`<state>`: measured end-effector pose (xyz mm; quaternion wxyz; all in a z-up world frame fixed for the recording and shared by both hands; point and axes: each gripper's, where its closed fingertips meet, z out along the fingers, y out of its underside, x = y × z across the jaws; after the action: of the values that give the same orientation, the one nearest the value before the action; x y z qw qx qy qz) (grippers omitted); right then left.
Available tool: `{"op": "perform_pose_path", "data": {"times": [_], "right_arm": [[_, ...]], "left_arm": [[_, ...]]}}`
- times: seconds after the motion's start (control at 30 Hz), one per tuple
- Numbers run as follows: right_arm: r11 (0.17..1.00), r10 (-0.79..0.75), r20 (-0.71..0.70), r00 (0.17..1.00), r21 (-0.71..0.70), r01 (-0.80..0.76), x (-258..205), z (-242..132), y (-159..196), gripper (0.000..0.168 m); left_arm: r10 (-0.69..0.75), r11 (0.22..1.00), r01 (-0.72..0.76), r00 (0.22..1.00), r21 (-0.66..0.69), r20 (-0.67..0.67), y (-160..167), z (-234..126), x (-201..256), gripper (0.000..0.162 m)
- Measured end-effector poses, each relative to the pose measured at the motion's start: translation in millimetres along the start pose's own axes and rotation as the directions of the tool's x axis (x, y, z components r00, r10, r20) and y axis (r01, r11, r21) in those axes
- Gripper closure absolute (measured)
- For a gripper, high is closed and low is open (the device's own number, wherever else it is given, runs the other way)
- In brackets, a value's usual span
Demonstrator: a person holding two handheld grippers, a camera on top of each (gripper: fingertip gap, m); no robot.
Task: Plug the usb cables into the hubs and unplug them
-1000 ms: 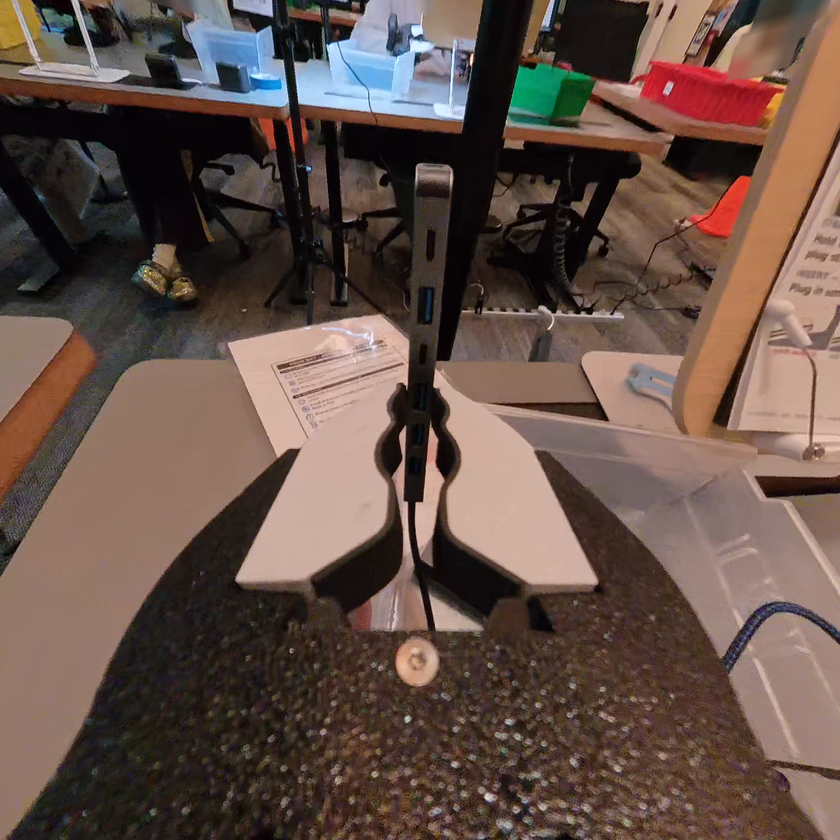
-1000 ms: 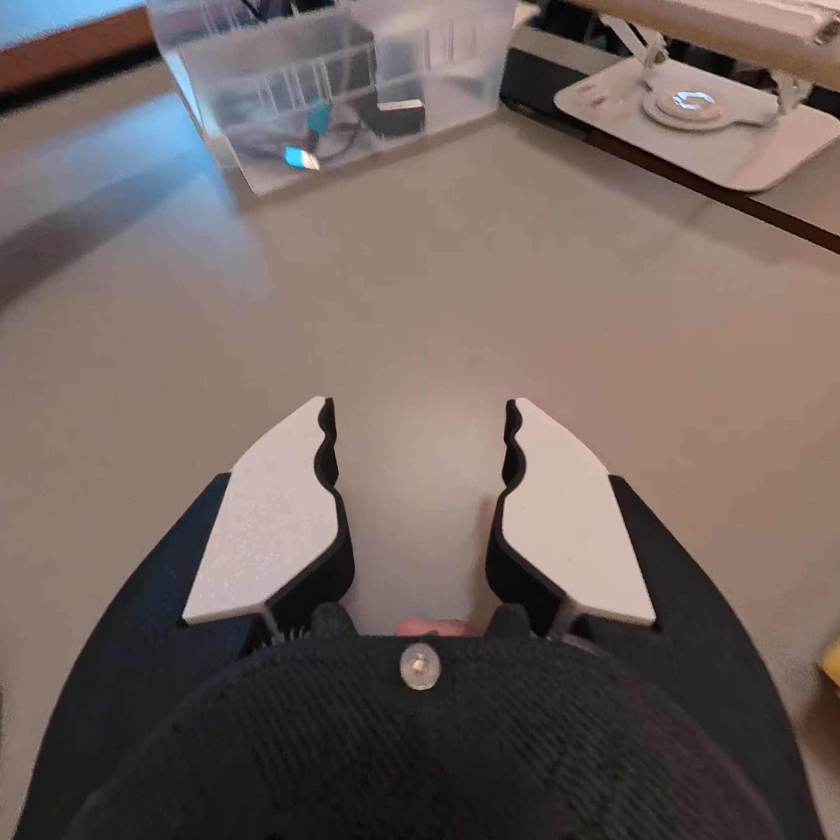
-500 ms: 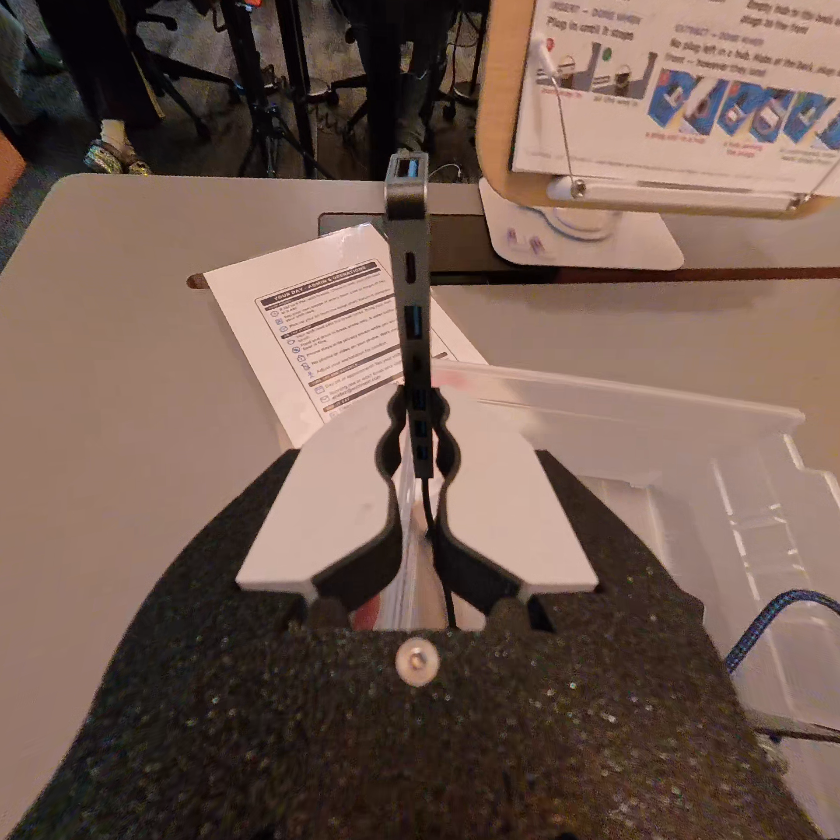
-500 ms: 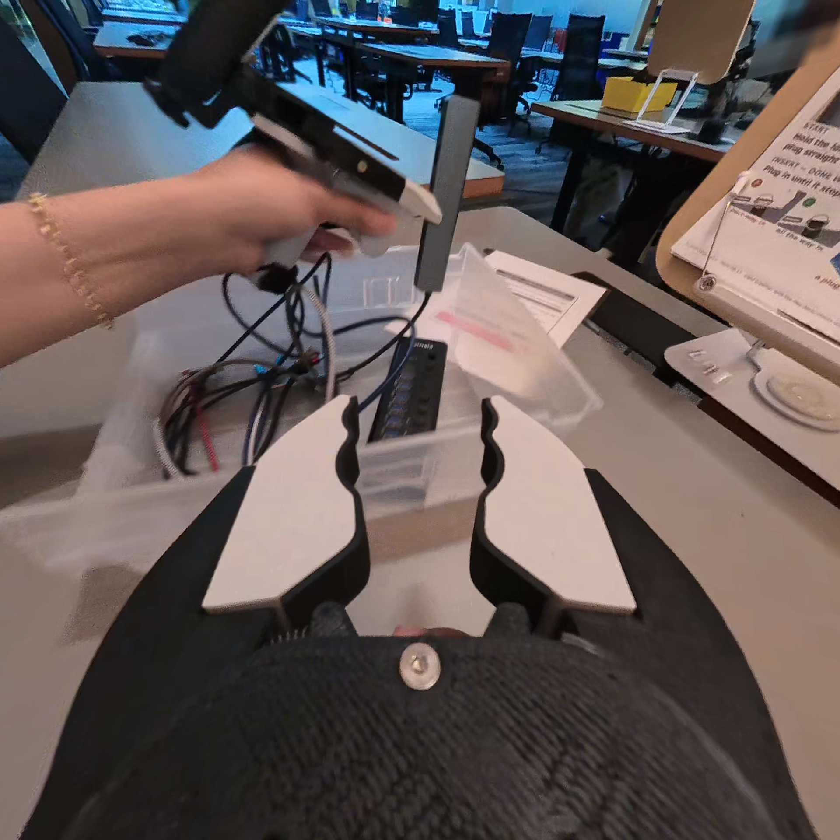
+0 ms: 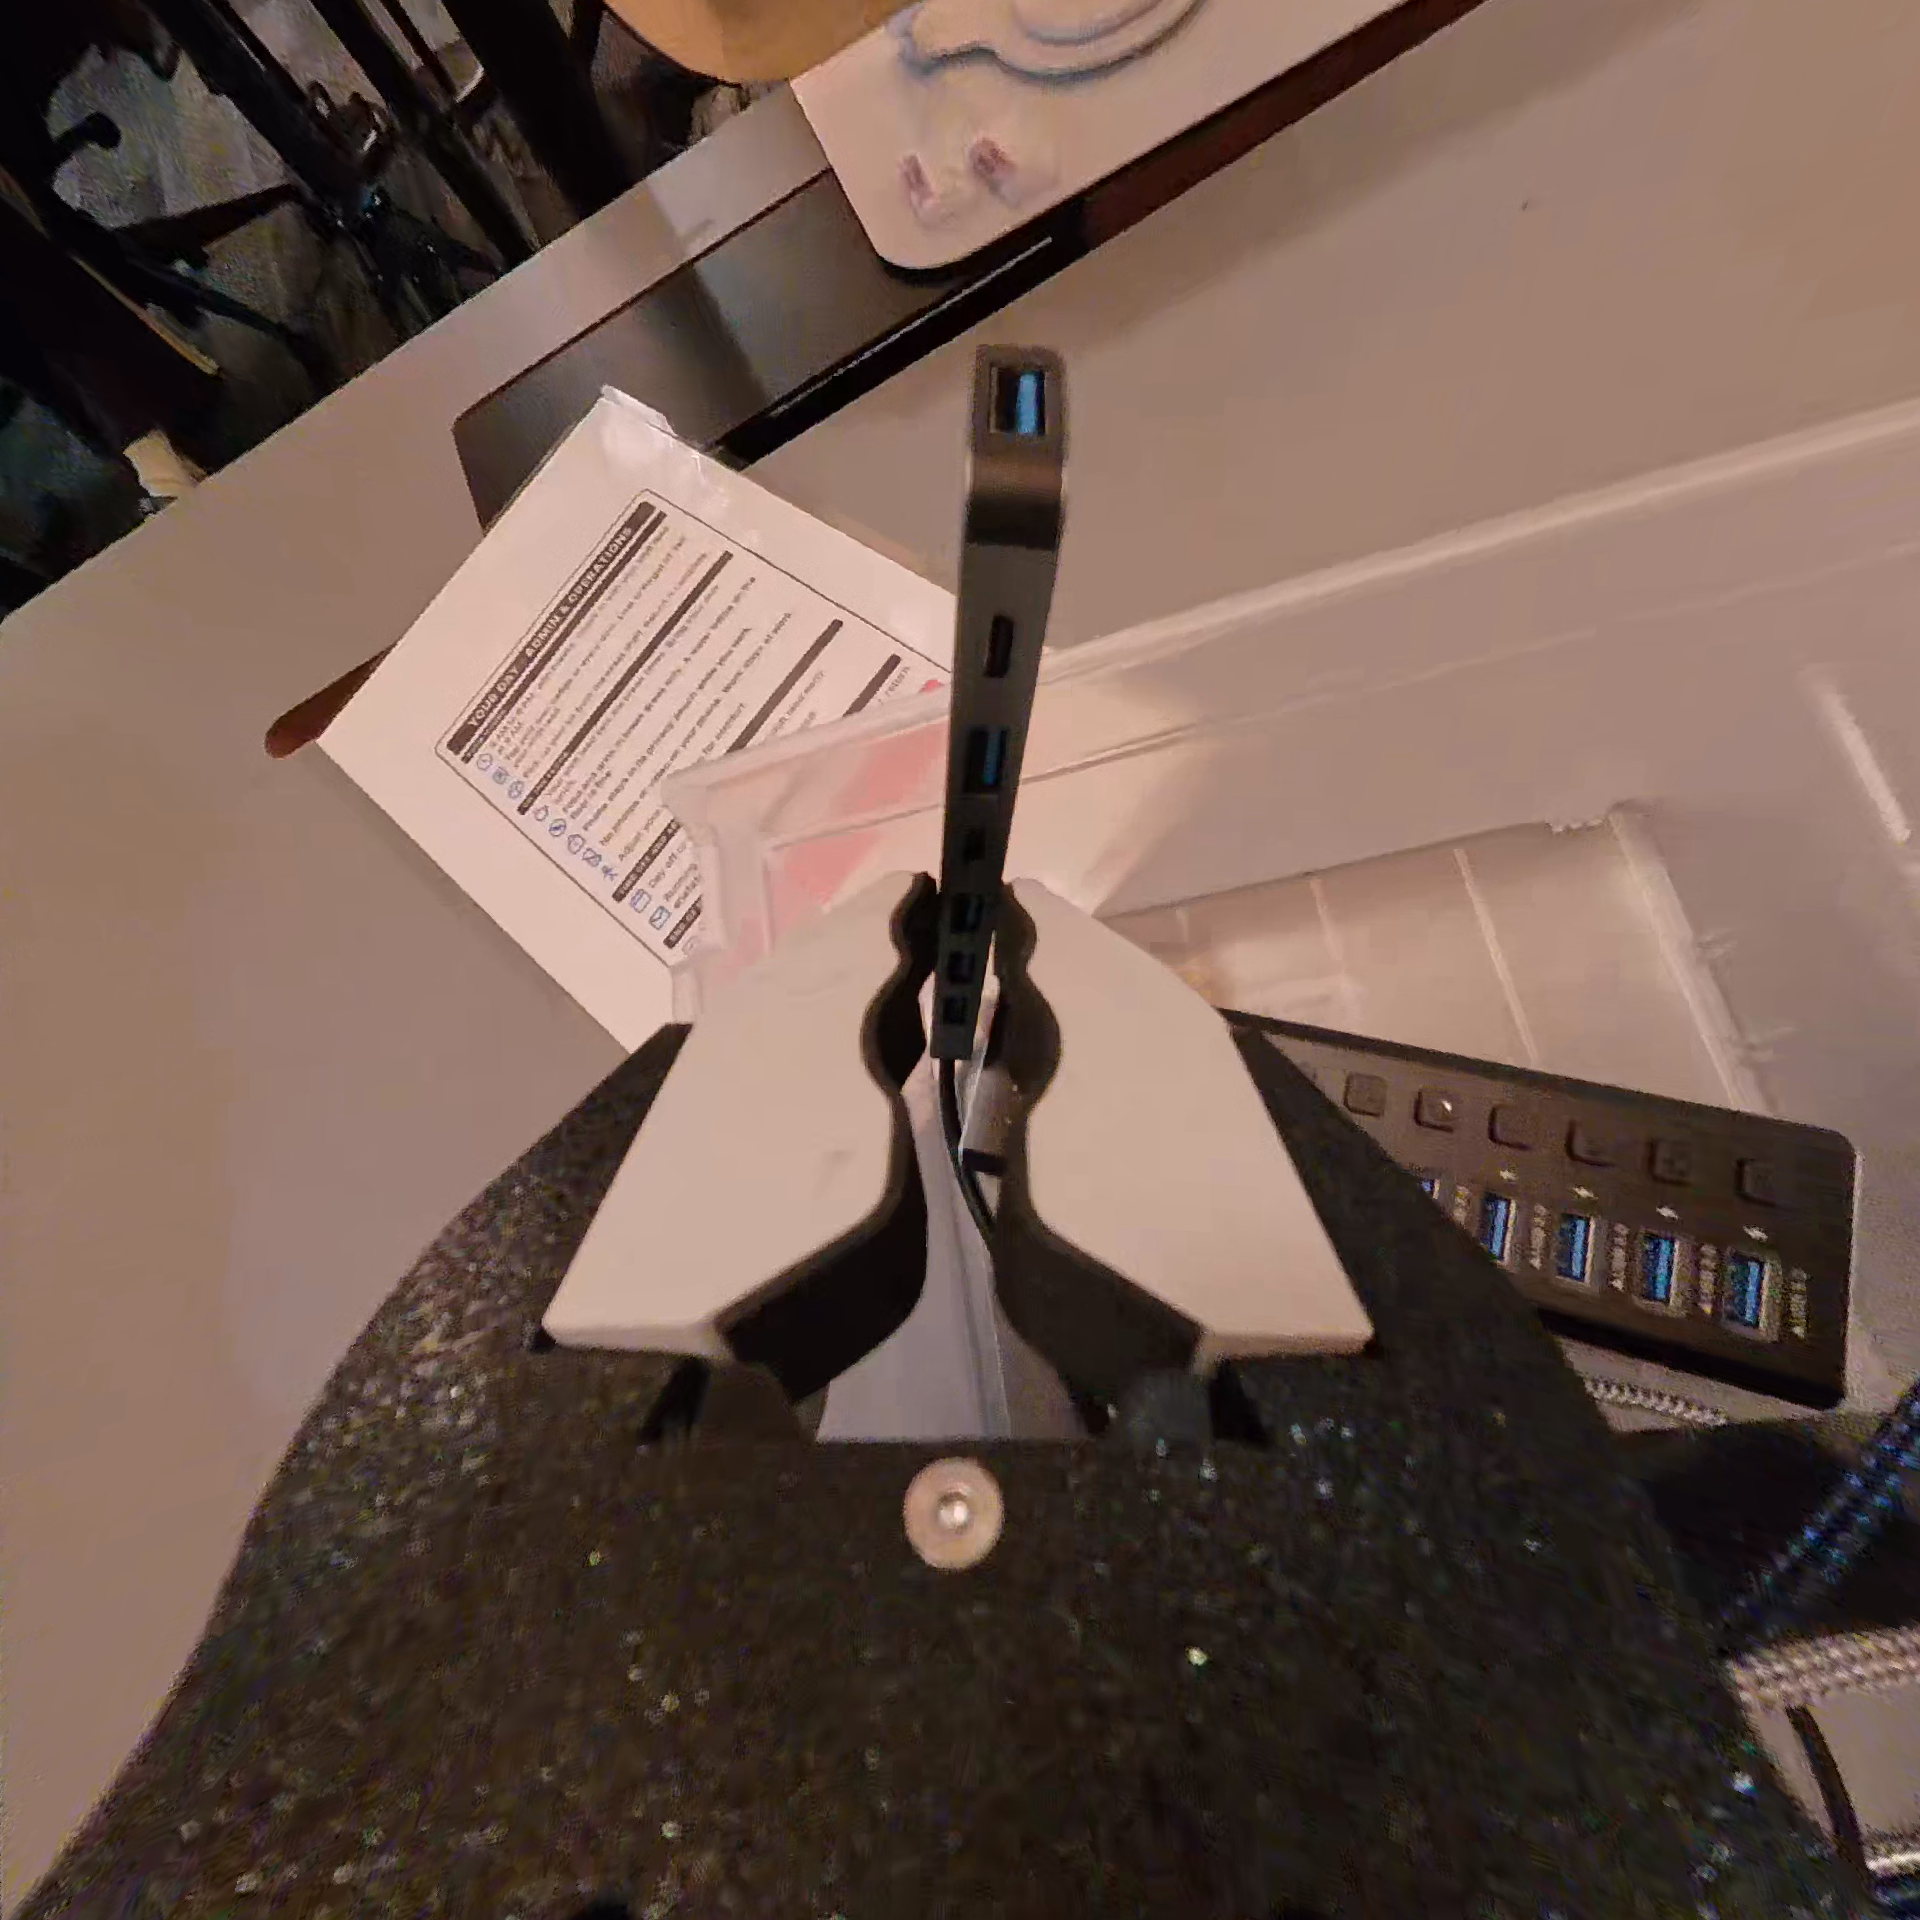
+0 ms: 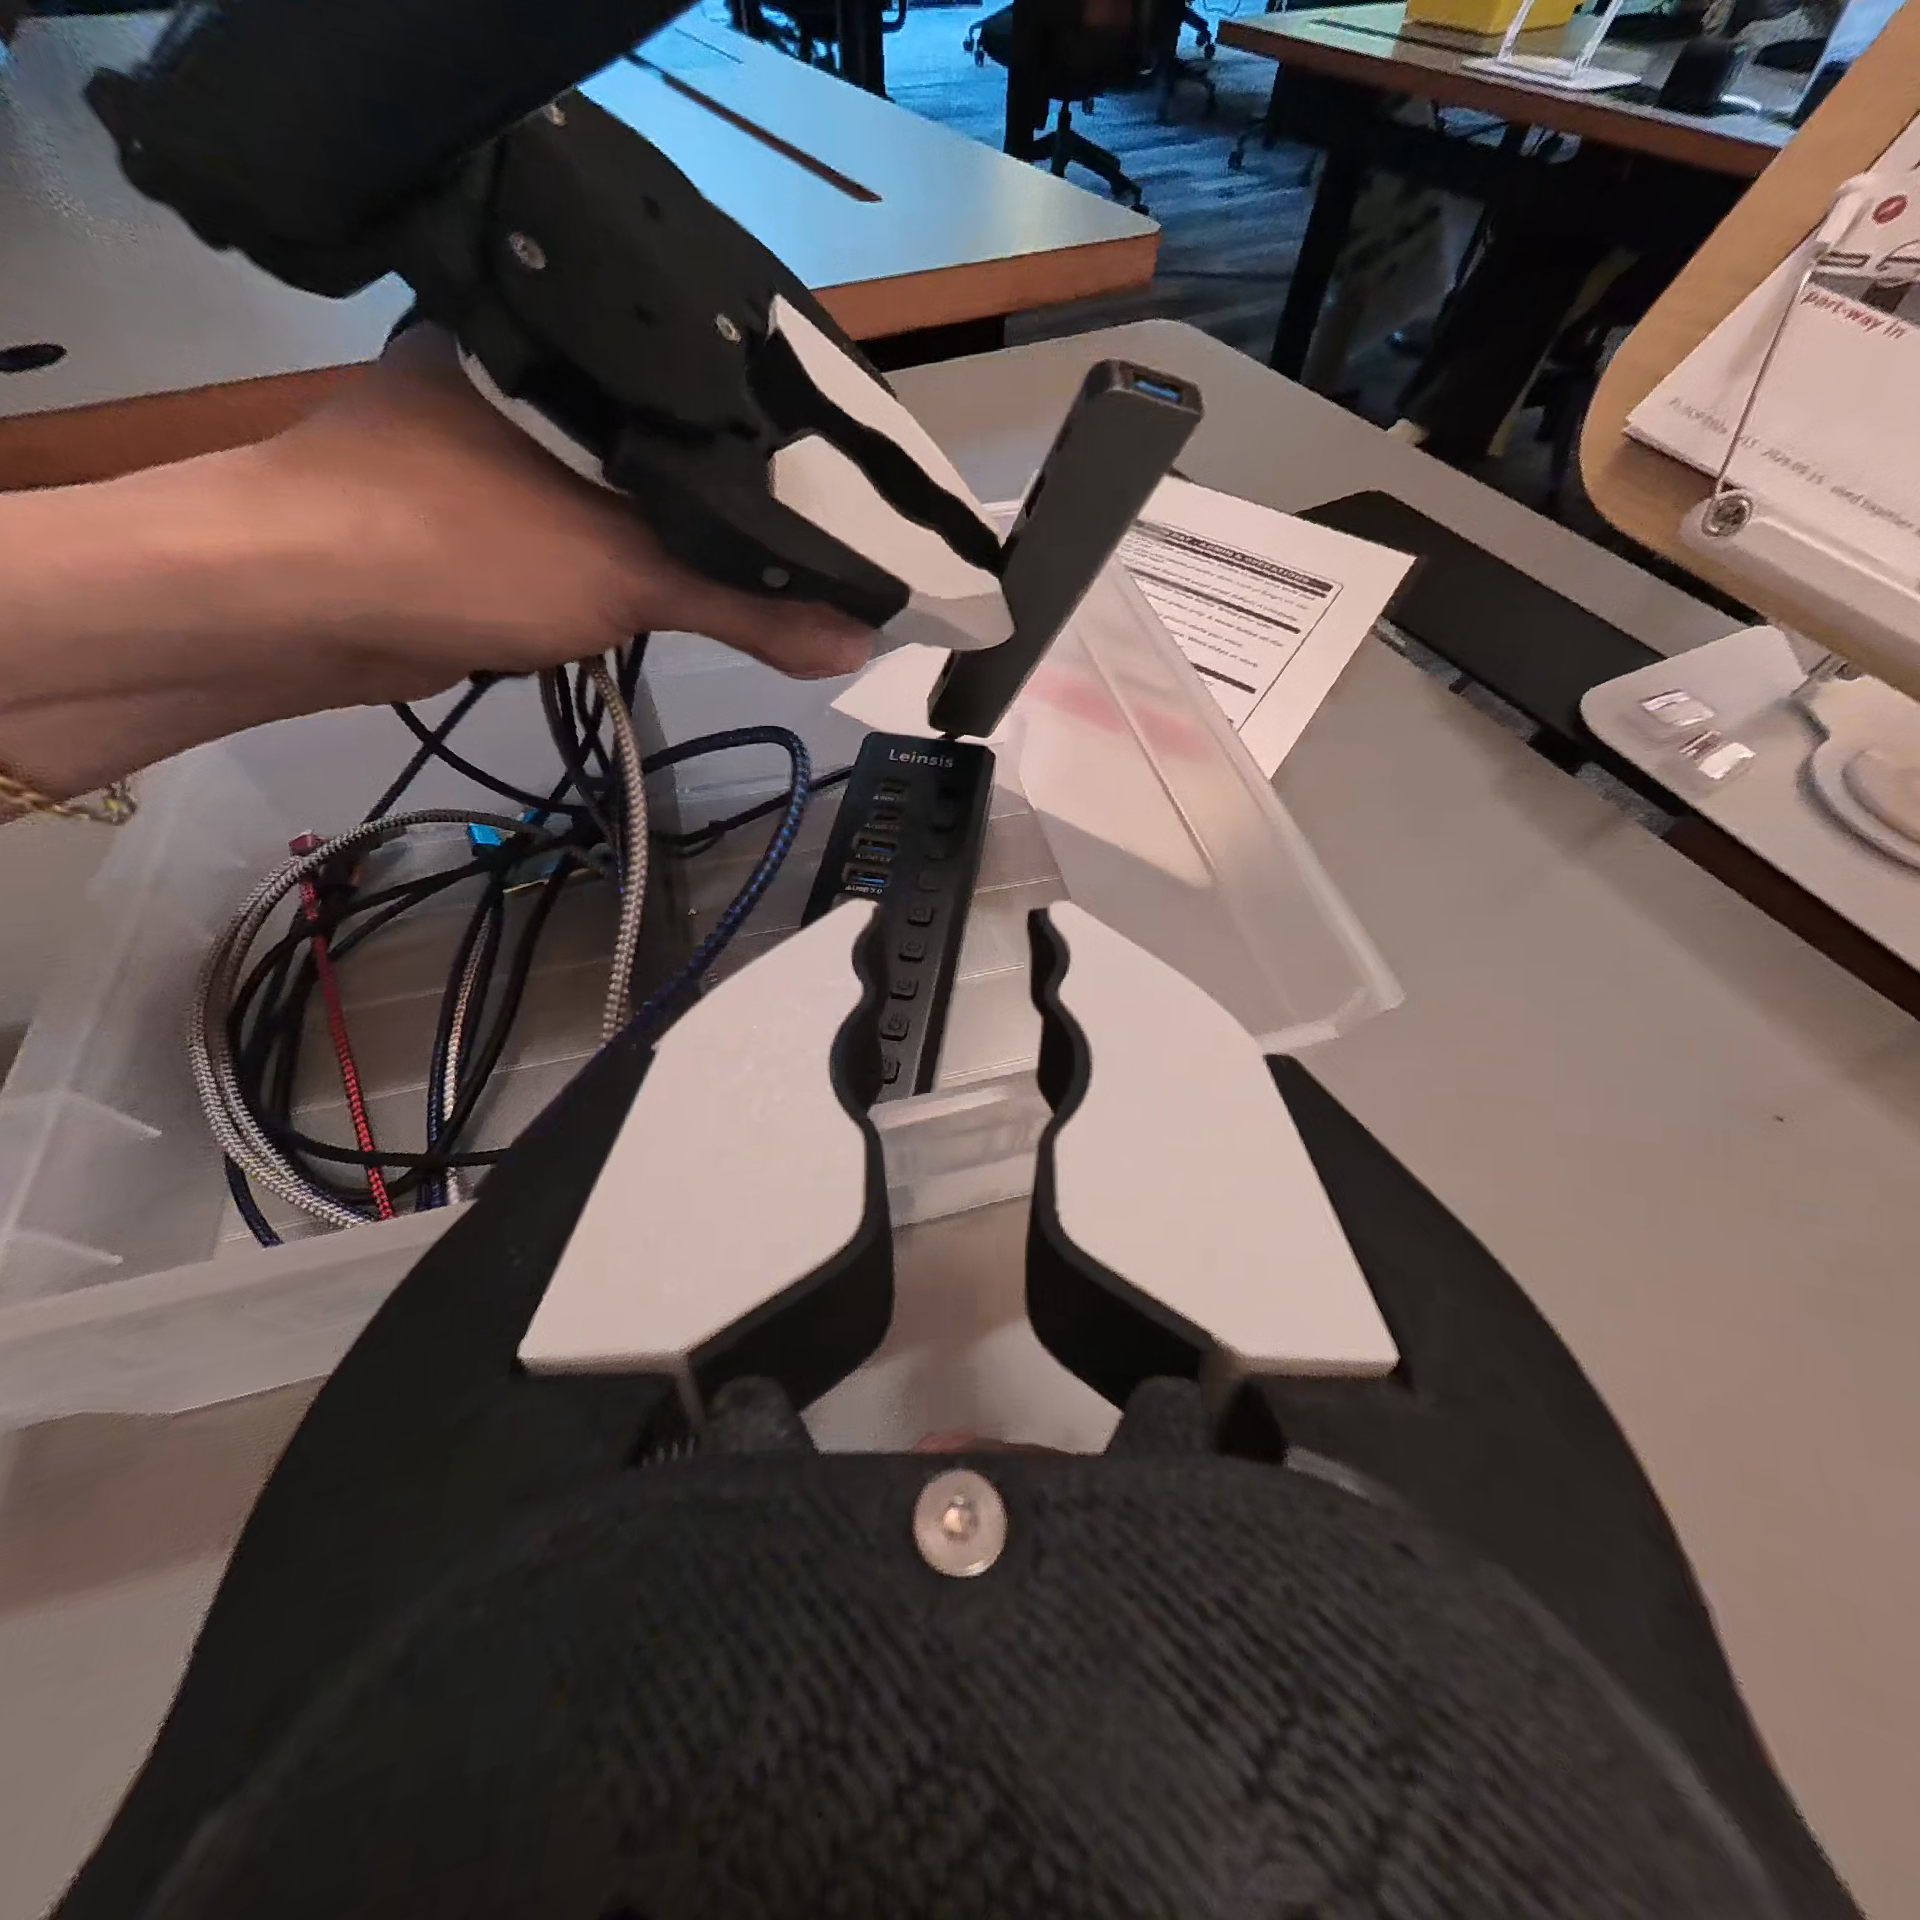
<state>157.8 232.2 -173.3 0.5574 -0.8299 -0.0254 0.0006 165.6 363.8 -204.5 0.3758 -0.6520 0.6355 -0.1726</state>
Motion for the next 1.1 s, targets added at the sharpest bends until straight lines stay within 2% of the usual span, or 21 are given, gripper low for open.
{"op": "perform_pose_path", "data": {"times": [0.03,0.07,0.1,0.13,0.17,0.2,0.33,0.43,0.53,0.6,0.67,0.73,0.8,0.83,0.87,0.9,0.97,1.0,1.03,1.07,1.1], "right_arm": [[1.000,-0.004,-0.004,1.000,-0.004,0.004,0.9,0.2,0.0,0.140],[1.000,0.003,0.005,1.000,-0.013,-0.003,0.4,0.9,0.6,0.140],[1.000,0.016,0.021,1.000,-0.027,-0.016,-1.0,1.3,1.4,0.143],[0.999,0.025,0.036,0.999,-0.040,-0.024,-2.0,1.5,2.3,0.146],[0.999,0.022,0.044,0.999,-0.051,-0.020,-2.4,1.2,3.1,0.148],[0.998,0.008,0.044,0.999,-0.062,-0.005,-1.7,1.3,3.9,0.144],[0.984,-0.107,0.039,0.993,-0.142,0.112,-0.4,3.5,5.9,0.131],[0.966,-0.215,-0.009,0.977,-0.150,0.211,8.0,7.5,-15.3,0.123],[0.971,-0.214,0.029,0.976,-0.099,0.216,1.5,17.2,-41.3,0.123],[0.958,-0.218,0.099,0.971,-0.170,0.232,-7.1,26.1,-32.5,0.122],[0.938,-0.245,0.133,0.960,-0.218,0.269,-14.0,31.6,-20.8,0.121],[0.935,-0.266,0.136,0.954,-0.203,0.290,-18.6,34.9,-16.8,0.122],[0.939,-0.242,0.160,0.957,-0.208,0.272,-23.7,36.4,-11.6,0.123],[0.939,-0.239,0.140,0.961,-0.217,0.265,-21.0,36.2,-10.5,0.122],[0.939,-0.244,0.115,0.963,-0.219,0.264,-17.4,34.8,-11.0,0.121],[0.942,-0.249,0.095,0.964,-0.206,0.264,-14.8,32.2,-13.4,0.122],[0.956,-0.228,0.076,0.971,-0.171,0.238,-11.4,25.5,-18.1,0.123],[0.965,-0.197,0.068,0.978,-0.165,0.206,-8.6,23.0,-17.6,0.123],[0.969,-0.165,0.066,0.984,-0.173,0.174,-5.6,21.4,-14.5,0.124],[0.971,-0.144,0.067,0.987,-0.184,0.154,-3.0,20.0,-10.8,0.124],[0.971,-0.139,0.061,0.988,-0.190,0.148,0.0,18.3,-8.2,0.124]], "left_arm": [[-0.024,1.000,0.024,1.000,0.013,-0.002,-2.7,1.0,-2.8,0.152],[-0.079,0.992,0.078,0.997,0.098,0.004,-14.1,-3.9,-9.8,0.152],[-0.196,0.948,0.193,0.981,0.252,-0.014,-33.1,-18.1,-22.9,0.152],[-0.363,0.852,0.366,0.928,0.375,-0.083,-47.2,-36.1,-40.1,0.153],[-0.488,0.762,0.506,0.859,0.403,-0.156,-49.8,-46.4,-54.6,0.152],[-0.524,0.734,0.551,0.831,0.397,-0.183,-45.8,-47.2,-62.4,0.152],[-0.494,0.745,0.534,0.844,0.400,-0.206,-43.0,-48.5,-61.9,0.153],[-0.511,0.723,0.545,0.836,0.426,-0.201,-41.7,-49.6,-65.5,0.153],[-0.578,0.608,0.629,0.769,0.485,-0.273,-41.6,-59.6,-76.6,0.152],[-0.604,0.484,0.720,0.686,0.498,-0.405,-43.0,-69.1,-81.3,0.152],[-0.597,0.411,0.757,0.645,0.508,-0.478,-43.1,-78.1,-84.9,0.152],[-0.603,0.423,0.740,0.661,0.523,-0.448,-40.7,-79.0,-87.4,0.152],[-0.562,0.527,0.678,0.731,0.513,-0.387,-45.6,-75.1,-81.3,0.152],[-0.555,0.534,0.673,0.736,0.512,-0.389,-49.3,-73.7,-80.0,0.152],[-0.569,0.485,0.712,0.698,0.508,-0.436,-52.2,-73.5,-81.7,0.152],[-0.588,0.389,0.777,0.623,0.496,-0.516,-53.7,-75.4,-86.9,0.151],[-0.541,0.038,0.861,0.445,0.508,-0.714,-56.5,-100.5,-115.9,0.152],[-0.568,-0.080,0.889,0.330,0.450,-0.754,-45.8,-100.0,-128.6,0.152],[-0.608,-0.103,0.906,0.269,0.410,-0.747,-35.6,-91.6,-132.1,0.152],[-0.605,-0.094,0.901,0.286,0.423,-0.743,-33.5,-90.4,-131.9,0.152],[-0.549,-0.090,0.883,0.342,0.460,-0.763,-39.9,-99.6,-130.1,0.152]]}}
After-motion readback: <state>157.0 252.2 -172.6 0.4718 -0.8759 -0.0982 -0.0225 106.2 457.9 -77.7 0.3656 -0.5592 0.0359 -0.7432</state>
